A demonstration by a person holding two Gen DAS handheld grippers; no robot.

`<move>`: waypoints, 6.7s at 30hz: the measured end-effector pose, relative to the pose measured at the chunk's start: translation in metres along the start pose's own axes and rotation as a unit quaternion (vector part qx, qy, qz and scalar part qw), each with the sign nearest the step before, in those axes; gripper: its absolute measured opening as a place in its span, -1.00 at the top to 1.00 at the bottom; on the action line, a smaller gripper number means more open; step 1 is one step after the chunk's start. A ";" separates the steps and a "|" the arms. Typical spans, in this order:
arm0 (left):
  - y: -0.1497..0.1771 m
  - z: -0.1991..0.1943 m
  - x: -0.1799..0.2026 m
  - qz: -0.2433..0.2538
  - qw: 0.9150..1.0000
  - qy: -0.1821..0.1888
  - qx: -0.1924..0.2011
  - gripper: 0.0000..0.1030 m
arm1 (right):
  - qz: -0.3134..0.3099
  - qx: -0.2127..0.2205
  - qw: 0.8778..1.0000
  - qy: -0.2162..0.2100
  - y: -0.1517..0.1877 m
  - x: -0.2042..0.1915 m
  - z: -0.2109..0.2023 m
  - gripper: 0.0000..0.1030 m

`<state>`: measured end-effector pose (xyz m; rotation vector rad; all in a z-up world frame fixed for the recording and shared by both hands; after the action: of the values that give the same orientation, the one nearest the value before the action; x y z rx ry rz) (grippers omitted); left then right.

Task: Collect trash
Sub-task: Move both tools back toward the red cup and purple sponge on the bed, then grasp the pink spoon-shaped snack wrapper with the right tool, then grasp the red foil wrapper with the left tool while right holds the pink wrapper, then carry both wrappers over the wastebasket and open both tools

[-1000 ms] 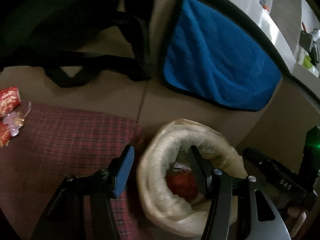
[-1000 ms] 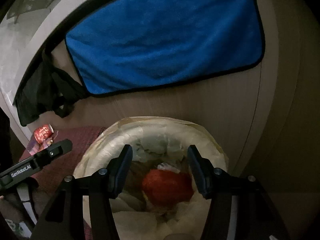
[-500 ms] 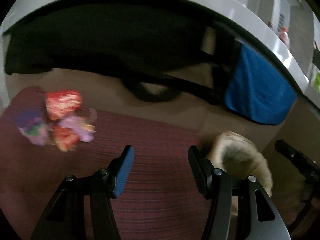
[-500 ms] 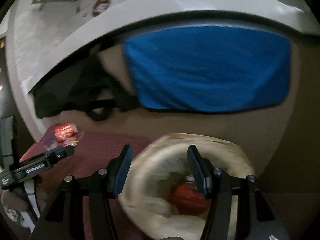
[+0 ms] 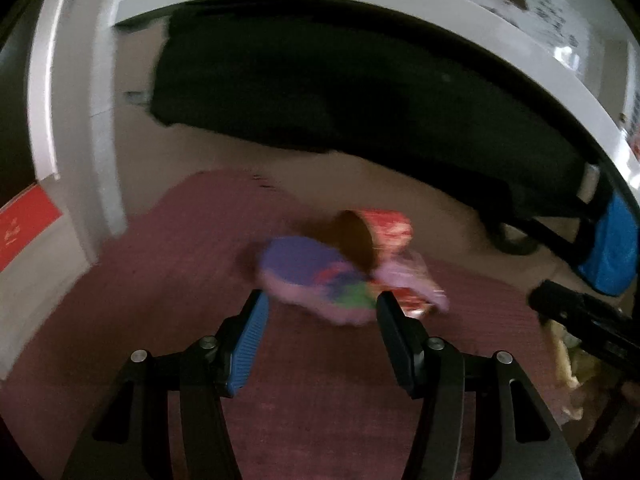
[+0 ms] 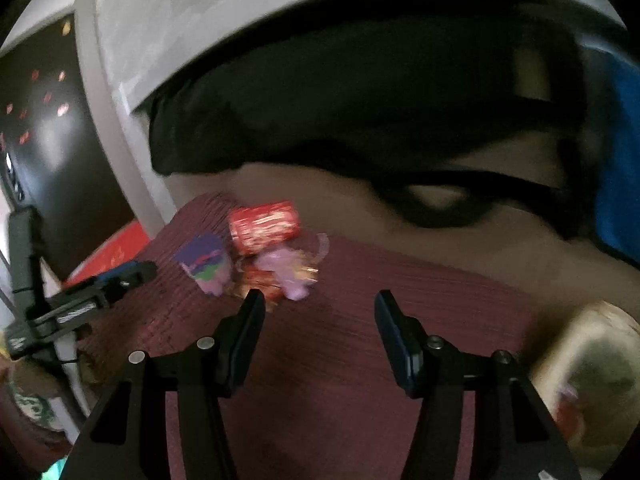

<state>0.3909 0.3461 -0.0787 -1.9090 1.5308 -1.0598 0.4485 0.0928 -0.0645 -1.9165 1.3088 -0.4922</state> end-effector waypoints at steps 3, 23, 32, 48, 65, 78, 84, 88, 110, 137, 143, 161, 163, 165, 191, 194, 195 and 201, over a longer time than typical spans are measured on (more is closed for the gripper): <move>-0.001 -0.006 -0.037 -0.022 1.000 -0.007 -0.001 -0.11 | -0.031 -0.005 0.999 0.012 -0.013 -0.029 0.035 -0.05; 0.004 0.036 -0.002 -0.007 0.994 0.096 -0.054 -0.11 | -0.051 -0.027 0.994 0.091 -0.024 0.020 0.074 0.90; -0.001 0.067 0.077 0.030 0.987 0.135 -0.078 -0.11 | 0.026 -0.022 0.996 0.088 0.021 0.099 0.003 0.88; -0.020 0.037 0.000 -0.031 0.997 0.061 -0.024 -0.11 | -0.071 -0.057 0.995 -0.046 -0.009 -0.005 0.104 0.17; 0.000 0.050 0.064 -0.018 0.993 0.101 -0.054 -0.11 | 0.012 -0.055 0.998 0.013 0.015 0.058 0.047 0.78; 0.014 0.130 0.159 0.100 0.973 0.152 -0.141 -0.11 | 0.044 -0.068 0.997 -0.007 0.062 0.087 0.016 0.29; -0.003 0.176 0.162 0.095 0.975 0.122 -0.163 -0.11 | 0.048 -0.055 0.997 0.003 0.077 0.105 -0.012 0.15; -0.010 0.191 0.154 0.065 0.974 0.122 -0.177 -0.11 | 0.056 -0.061 0.997 -0.010 0.090 0.108 -0.021 0.13; 0.081 0.094 0.185 0.217 0.955 0.102 -0.173 -0.11 | 0.011 -0.108 0.994 -0.029 0.134 0.071 -0.025 0.09; 0.045 -0.017 0.172 0.083 0.991 0.096 -0.052 0.87 | -0.034 -0.091 0.995 0.003 0.134 0.059 -0.041 0.23; 0.066 -0.018 0.163 0.058 0.991 0.097 -0.075 0.87 | -0.072 -0.105 0.992 -0.016 0.150 0.048 -0.052 0.04; 0.066 -0.043 0.160 0.056 0.995 0.078 -0.041 0.87 | -0.047 -0.025 0.998 0.018 0.124 0.053 -0.086 0.07; 0.058 -0.051 0.166 0.060 0.995 0.079 -0.027 0.87 | -0.044 -0.007 0.999 0.023 0.114 0.054 -0.098 0.07; 0.048 -0.061 0.179 0.067 0.995 0.078 -0.004 0.87 | -0.041 0.010 0.999 0.031 0.103 0.058 -0.108 0.07; 0.077 -0.034 0.435 0.184 0.961 0.196 0.057 0.87 | 0.061 0.130 0.978 0.151 0.078 0.241 -0.246 0.07; 0.083 -0.020 0.452 0.190 0.960 0.201 0.045 0.87 | 0.072 0.125 0.977 0.156 0.085 0.258 -0.241 0.07; 0.085 -0.015 0.455 0.189 0.960 0.203 0.040 0.87 | 0.075 0.124 0.977 0.155 0.086 0.262 -0.240 0.07; 0.095 0.007 0.467 0.190 0.960 0.204 0.019 0.87 | 0.089 0.116 0.977 0.155 0.095 0.281 -0.230 0.07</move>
<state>0.3770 -0.1277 -0.0269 -1.3395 1.9821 -1.3388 0.3483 -0.2660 -0.0153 -1.5572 1.5288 -0.8369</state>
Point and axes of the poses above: each gripper's, at about its wrist camera, not at the fingertips, and z roughly the way its jaws point, x to its right, y to its underside, the point moved 8 cm from there along z, roughly the way its jaws point, and after that the axes turned 1 degree about y, right-handed, at the moved point
